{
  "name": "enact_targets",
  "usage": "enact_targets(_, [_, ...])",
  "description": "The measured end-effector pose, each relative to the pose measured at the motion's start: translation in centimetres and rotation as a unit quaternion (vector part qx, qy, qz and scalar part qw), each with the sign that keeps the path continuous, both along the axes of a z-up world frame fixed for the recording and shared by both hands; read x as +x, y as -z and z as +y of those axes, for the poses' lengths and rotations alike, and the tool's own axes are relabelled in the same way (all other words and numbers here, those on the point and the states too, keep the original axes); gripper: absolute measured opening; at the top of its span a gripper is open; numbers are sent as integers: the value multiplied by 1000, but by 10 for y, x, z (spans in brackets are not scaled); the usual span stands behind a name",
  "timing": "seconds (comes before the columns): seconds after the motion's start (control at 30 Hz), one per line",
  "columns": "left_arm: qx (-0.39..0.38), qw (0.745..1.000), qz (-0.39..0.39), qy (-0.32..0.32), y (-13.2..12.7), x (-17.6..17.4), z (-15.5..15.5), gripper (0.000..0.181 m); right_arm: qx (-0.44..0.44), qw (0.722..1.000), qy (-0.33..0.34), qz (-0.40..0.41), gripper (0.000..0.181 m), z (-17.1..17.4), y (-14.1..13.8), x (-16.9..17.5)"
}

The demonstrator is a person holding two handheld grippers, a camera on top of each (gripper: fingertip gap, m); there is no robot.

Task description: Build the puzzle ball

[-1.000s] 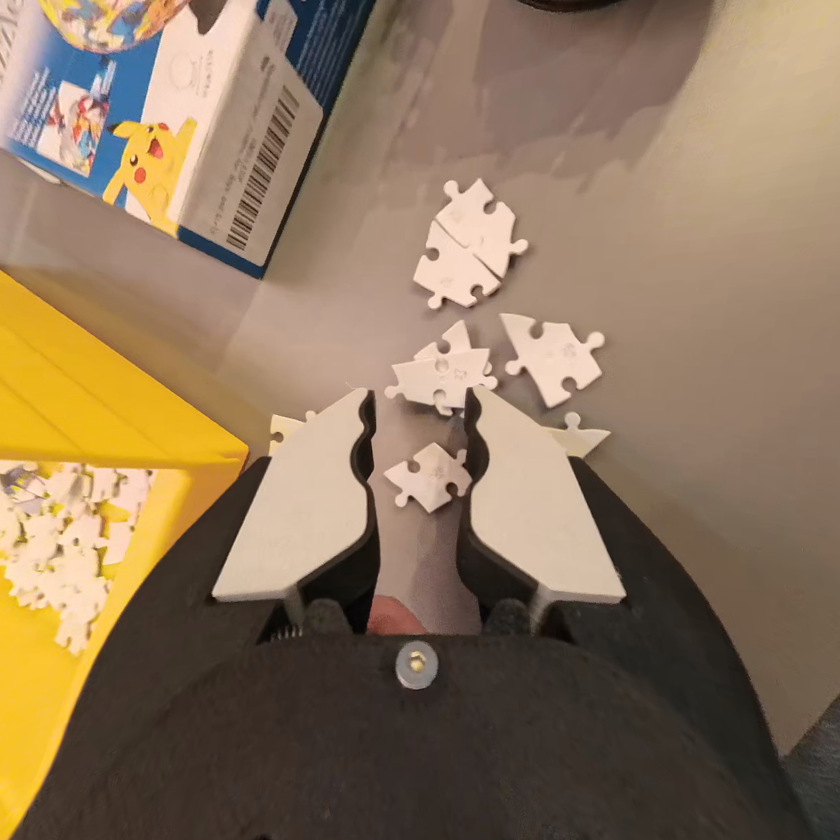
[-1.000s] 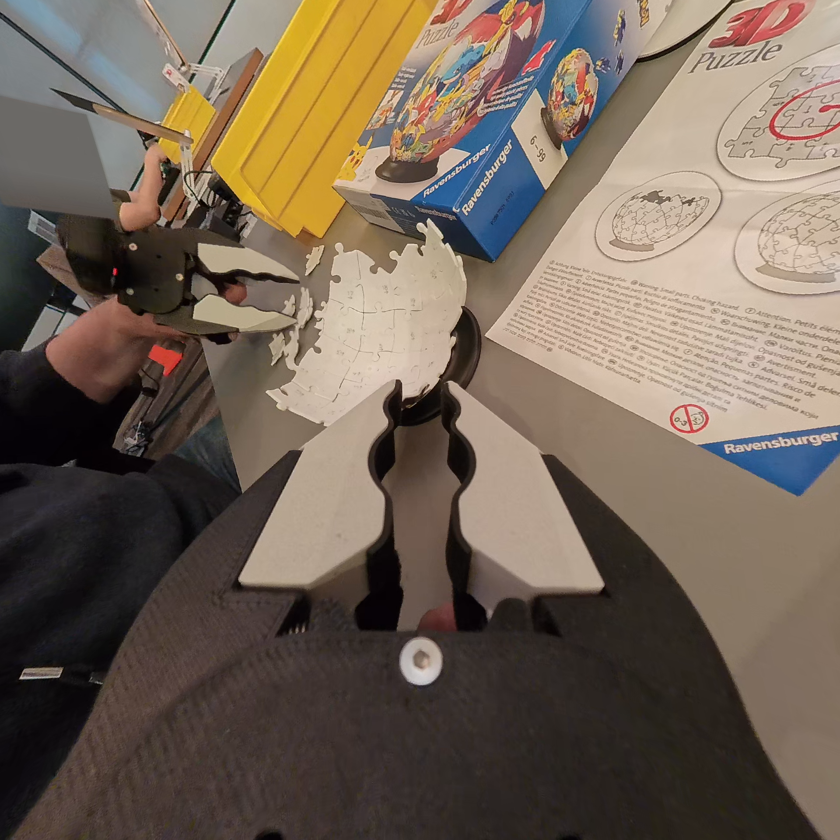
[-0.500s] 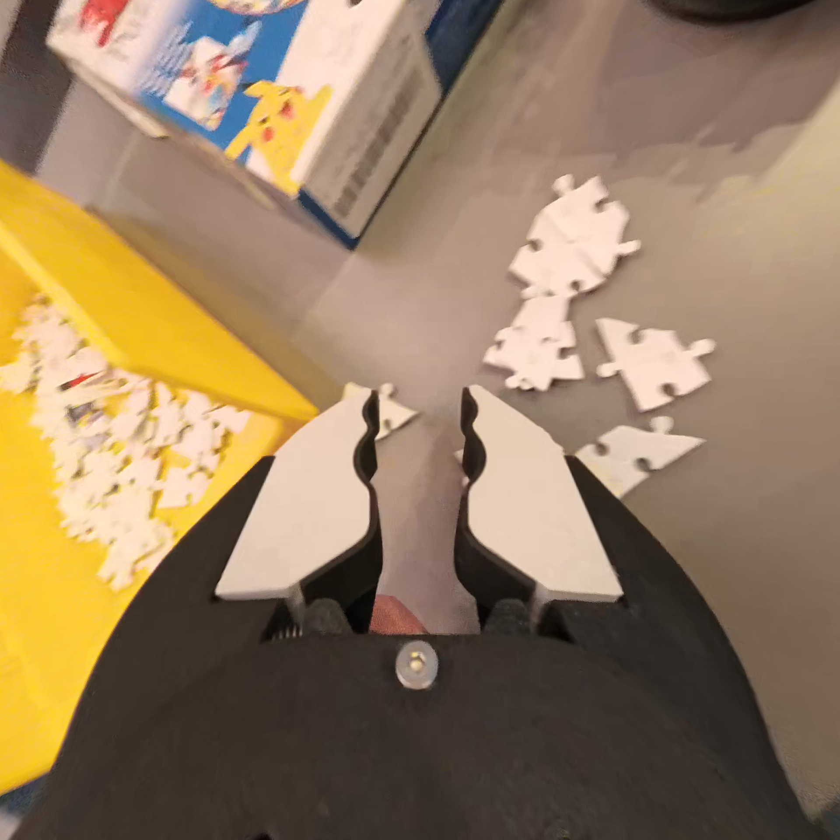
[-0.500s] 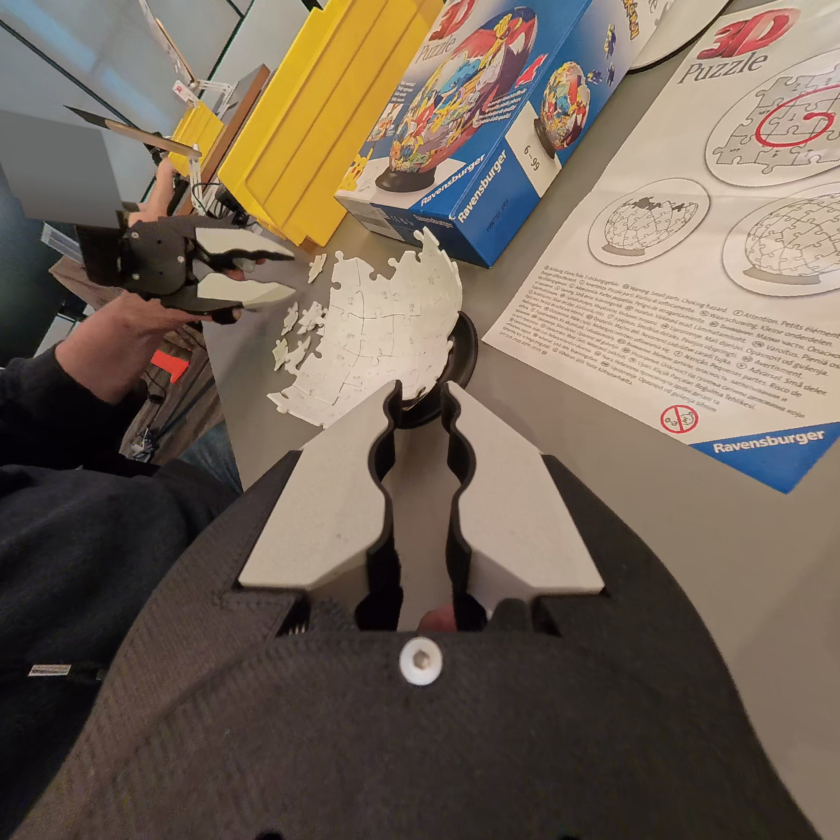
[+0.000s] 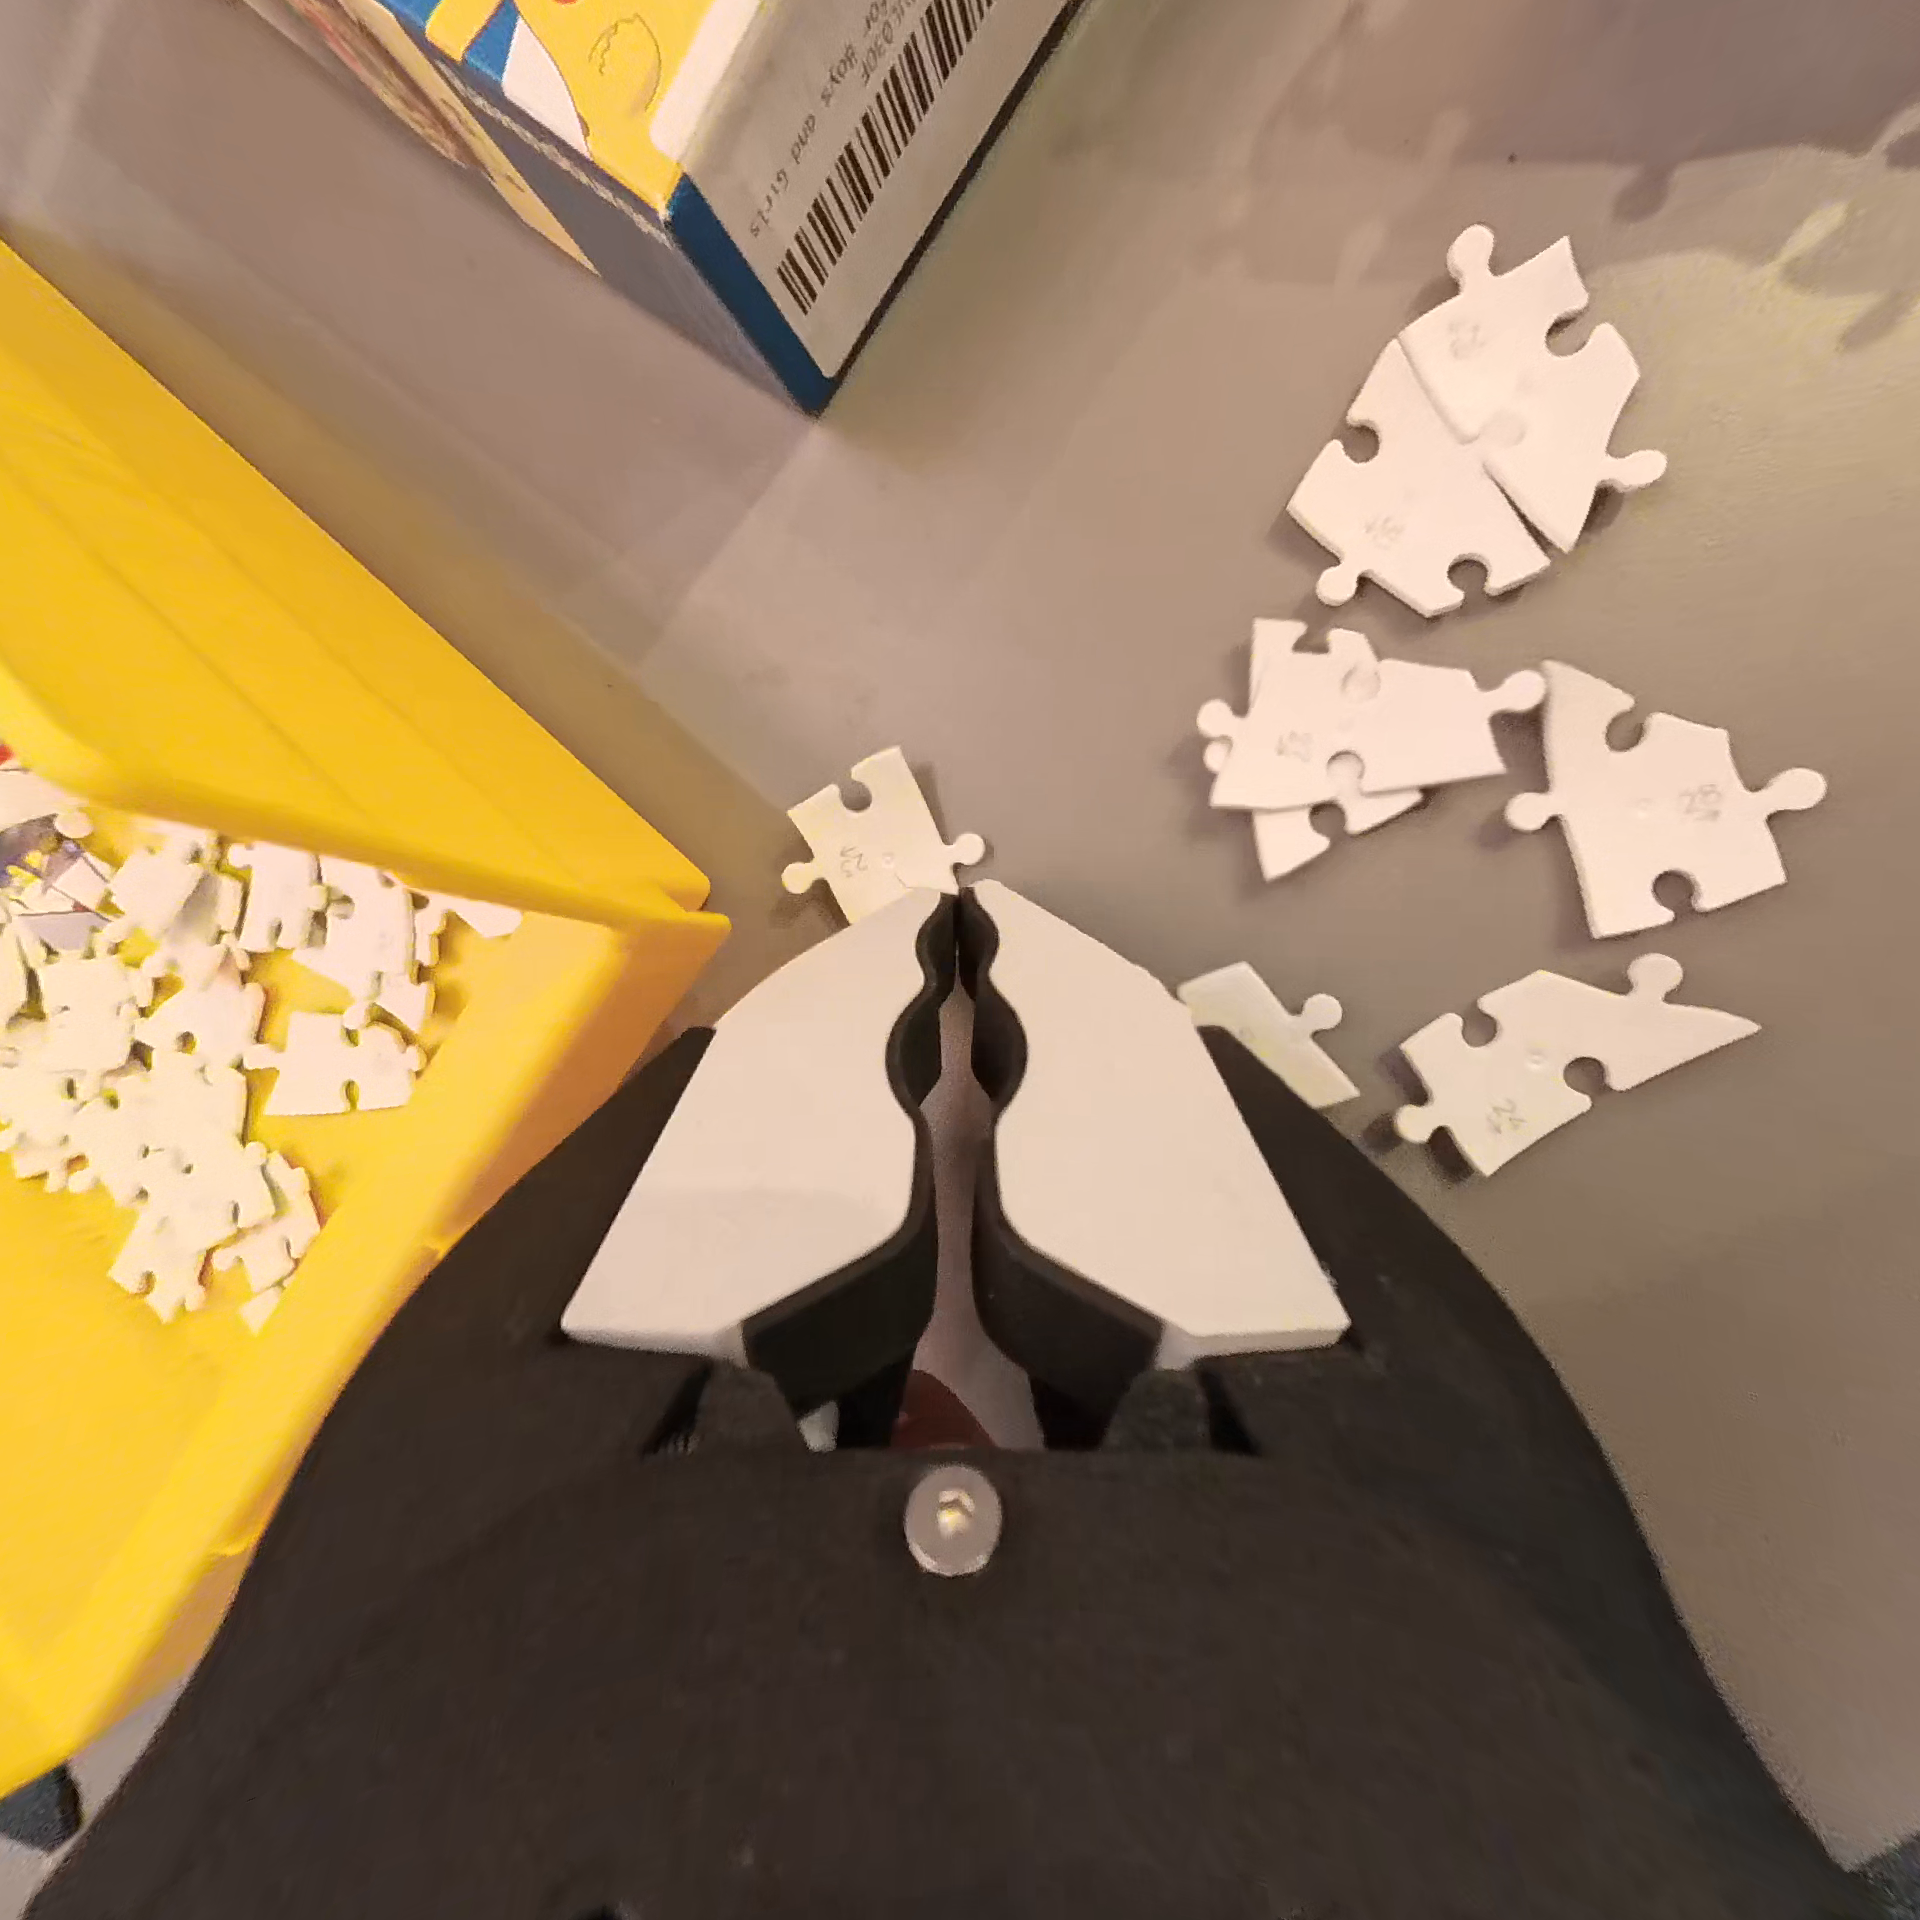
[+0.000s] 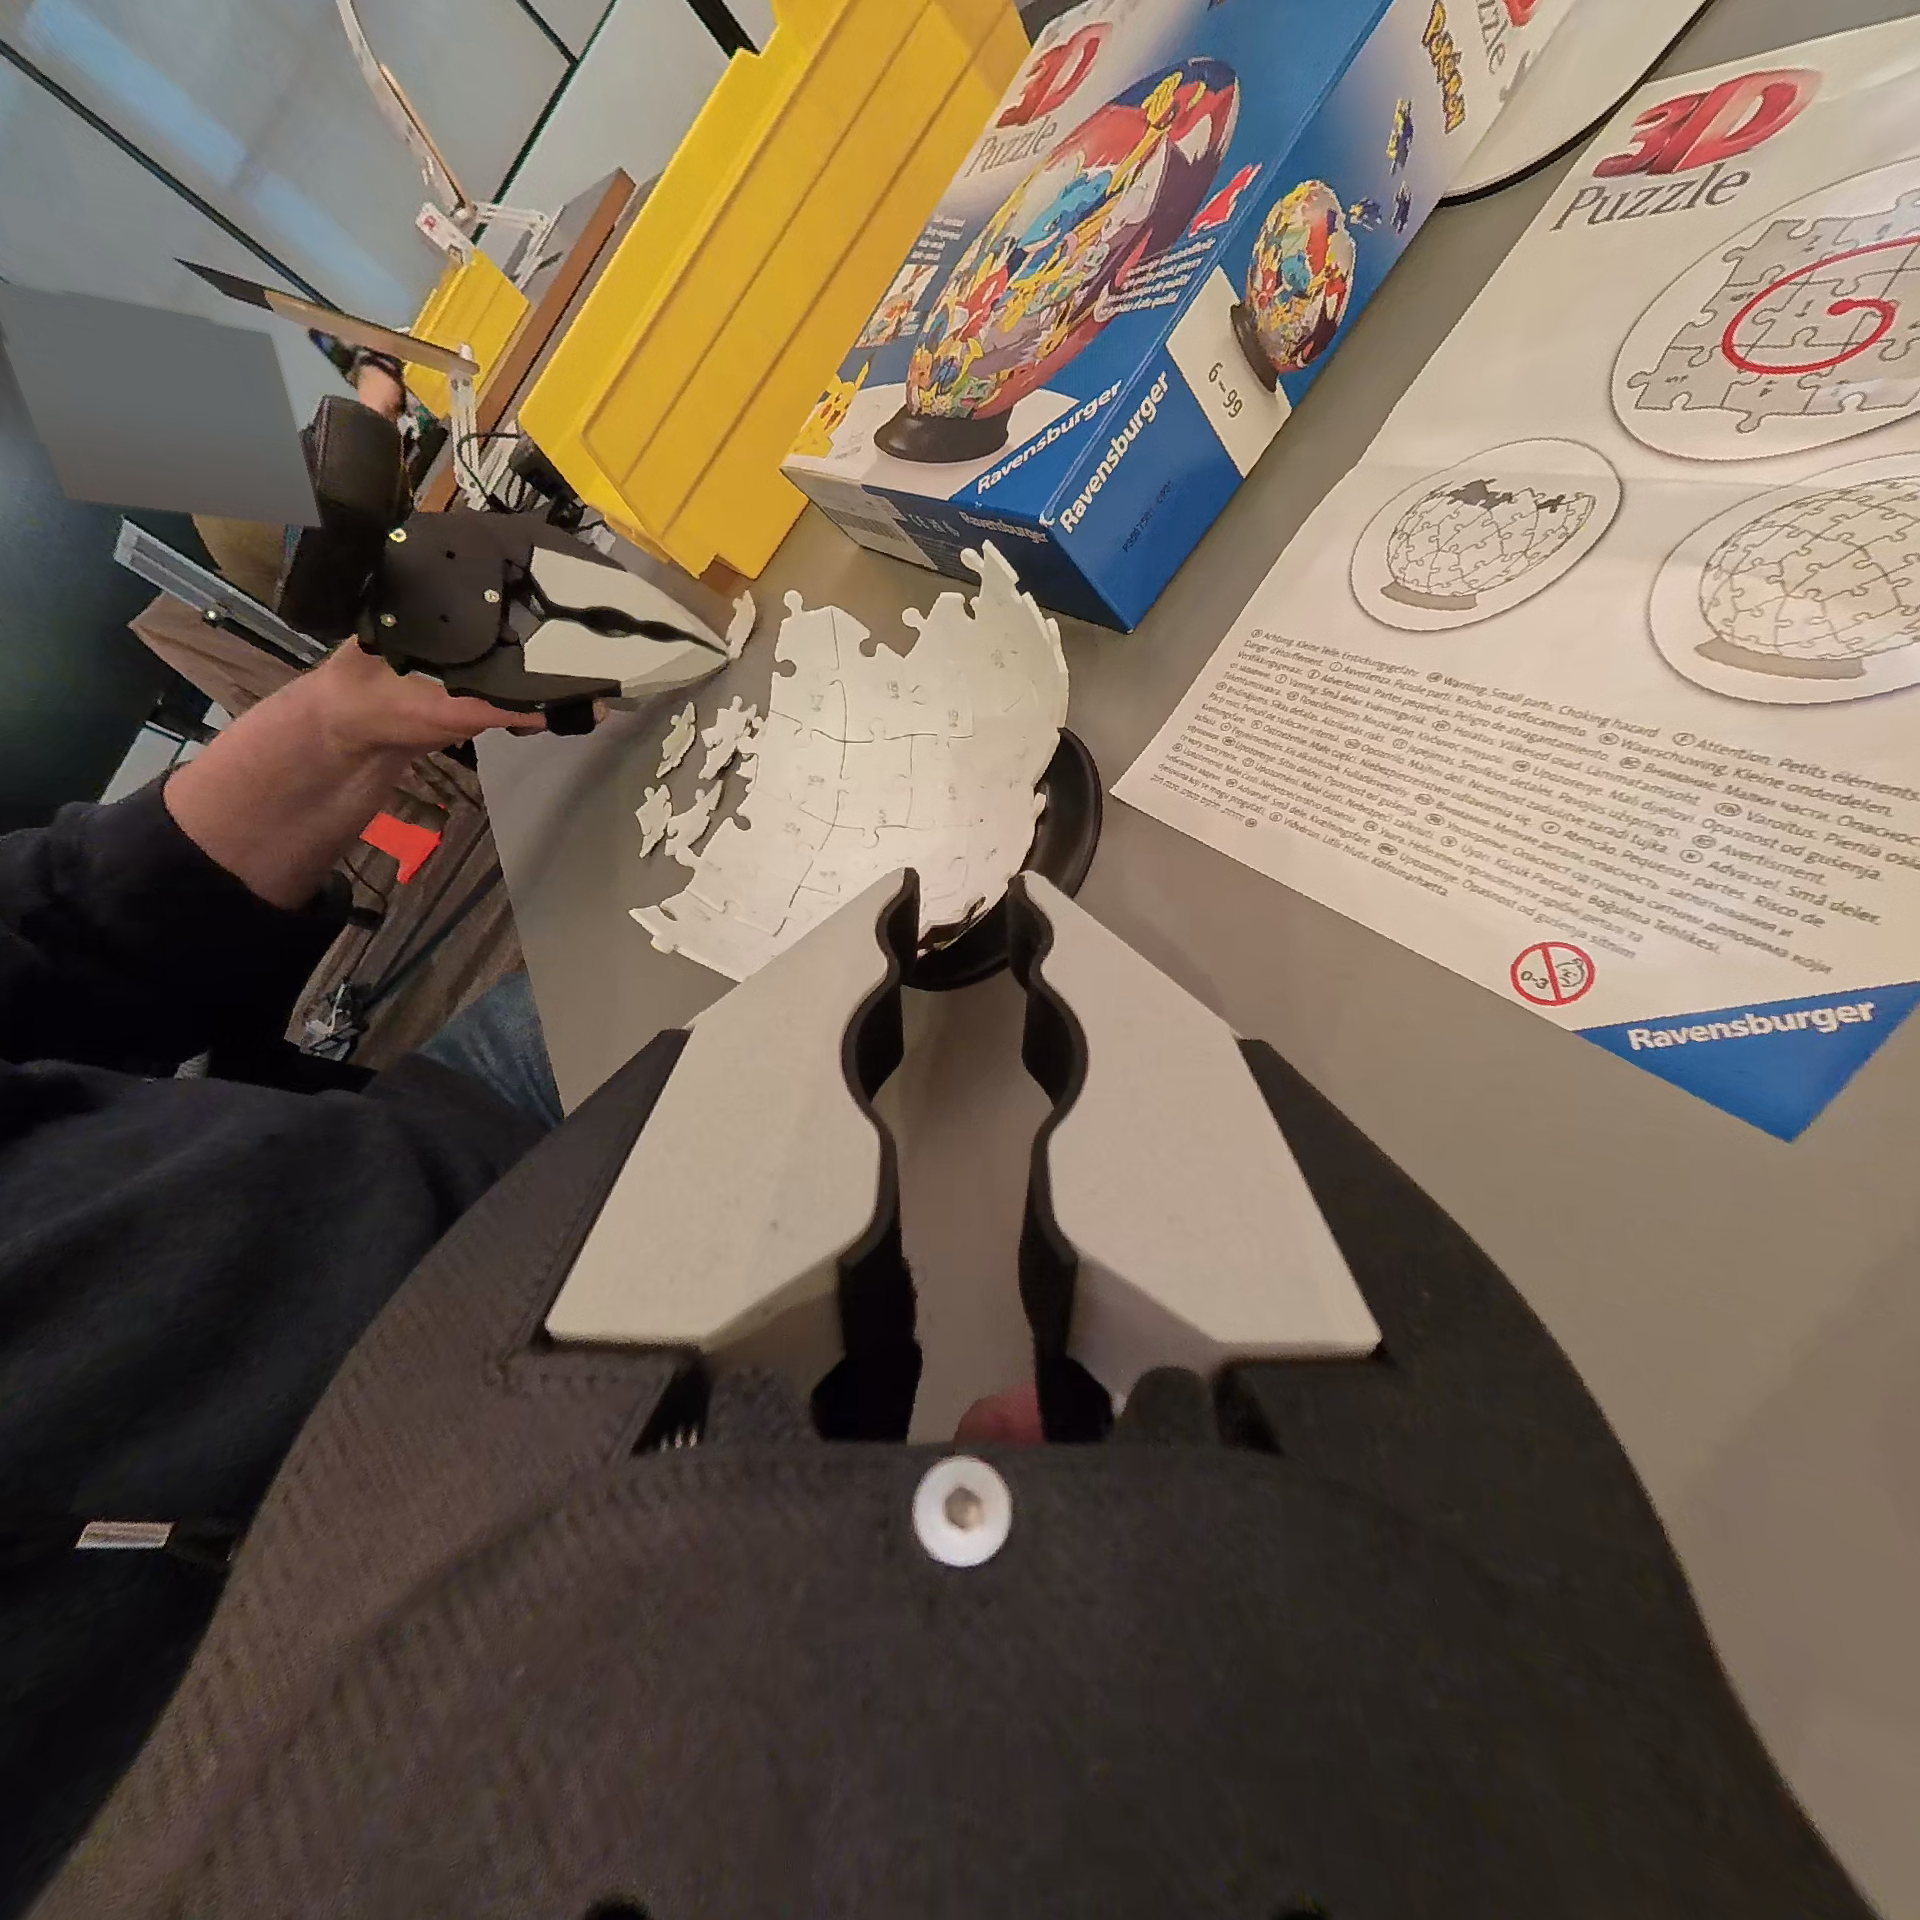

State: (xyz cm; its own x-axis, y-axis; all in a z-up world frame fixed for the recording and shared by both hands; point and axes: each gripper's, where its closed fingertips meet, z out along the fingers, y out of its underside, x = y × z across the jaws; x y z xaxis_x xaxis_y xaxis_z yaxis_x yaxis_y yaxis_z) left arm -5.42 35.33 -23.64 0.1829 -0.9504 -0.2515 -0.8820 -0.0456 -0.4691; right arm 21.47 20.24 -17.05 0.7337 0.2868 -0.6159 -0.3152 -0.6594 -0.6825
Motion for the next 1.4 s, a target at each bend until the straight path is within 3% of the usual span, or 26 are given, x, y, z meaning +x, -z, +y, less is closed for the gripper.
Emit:
enact_targets(0.2, [-20,995,28,89,-4,-22,-22,0,2,1000,2,1,16,-1,-1,2])
enact_targets(0.33, [-37,999,-10,28,-22,-30,-7,20,6,1000,4,4,15,-1,-3,4])
enact_targets(0.47, [-31,999,29,14,-4,-31,-3,38,9,1000,2,4,16,0,-5,2])
enact_targets(0.6, [-66,998,-2,11,-2,-17,-9,26,10,1000,2,4,15,-1,-6,2])
enact_targets(0.67, [-59,998,-2,14,-1,-13,-10,12,11,1000,4,4,15,-1,-7,3])
enact_targets(0.87, [-26,999,2,20,-1,-14,-9,0,15,1000,3,5,15,-1,-8,3])
enact_targets(1.1, [-1,999,-16,34,-12,-8,-11,0,21,1000,3,3,16,-1,-13,3])
enact_targets(1.3, [-17,999,-18,-41,-9,-17,6,53,23,1000,1,3,15,-1,-15,3])
enact_targets(1.4, [-48,996,-27,-68,-4,-17,5,47,24,1000,2,4,15,-1,-15,3])
